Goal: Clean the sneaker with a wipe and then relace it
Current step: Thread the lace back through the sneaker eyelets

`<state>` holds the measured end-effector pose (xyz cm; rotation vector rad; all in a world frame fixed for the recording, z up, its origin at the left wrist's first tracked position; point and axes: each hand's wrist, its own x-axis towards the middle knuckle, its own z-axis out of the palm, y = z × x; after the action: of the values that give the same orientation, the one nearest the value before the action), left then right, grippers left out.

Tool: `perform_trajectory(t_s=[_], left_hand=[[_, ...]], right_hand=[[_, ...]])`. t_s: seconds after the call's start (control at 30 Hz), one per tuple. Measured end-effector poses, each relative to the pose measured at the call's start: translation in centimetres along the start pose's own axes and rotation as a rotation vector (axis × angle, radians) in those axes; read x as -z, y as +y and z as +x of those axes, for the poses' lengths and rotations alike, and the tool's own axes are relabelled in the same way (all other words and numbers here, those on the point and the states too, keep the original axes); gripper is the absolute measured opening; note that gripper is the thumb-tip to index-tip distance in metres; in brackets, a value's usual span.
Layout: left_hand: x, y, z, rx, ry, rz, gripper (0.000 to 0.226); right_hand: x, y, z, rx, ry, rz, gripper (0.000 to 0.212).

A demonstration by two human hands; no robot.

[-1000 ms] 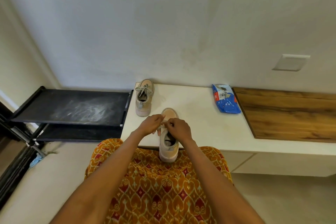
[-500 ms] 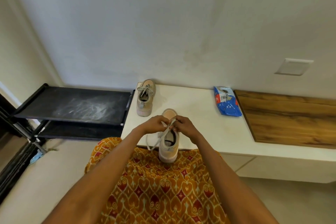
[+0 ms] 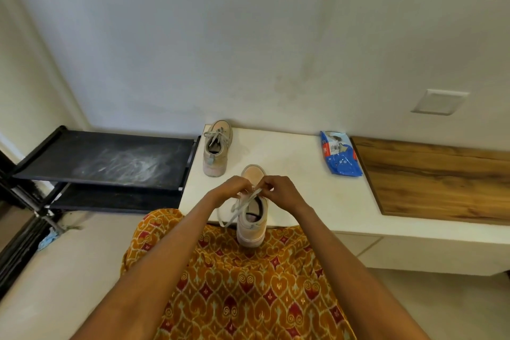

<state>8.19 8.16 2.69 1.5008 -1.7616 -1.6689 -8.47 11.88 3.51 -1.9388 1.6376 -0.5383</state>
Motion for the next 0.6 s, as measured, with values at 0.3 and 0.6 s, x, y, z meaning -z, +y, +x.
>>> perform_trajectory(t_s=[0.3, 0.6], left_hand=[[-1.6, -1.1, -0.1, -0.203, 0.339, 0.24, 0.033], [-1.8, -0.4, 0.5, -0.211, 0.174, -0.137, 0.04]], right_hand=[[-2.4, 0.4, -1.0, -0.026, 0.273, 0.213, 0.004], [-2.3, 0.3, -1.9, 0.048, 0.32, -0.108, 0.008]])
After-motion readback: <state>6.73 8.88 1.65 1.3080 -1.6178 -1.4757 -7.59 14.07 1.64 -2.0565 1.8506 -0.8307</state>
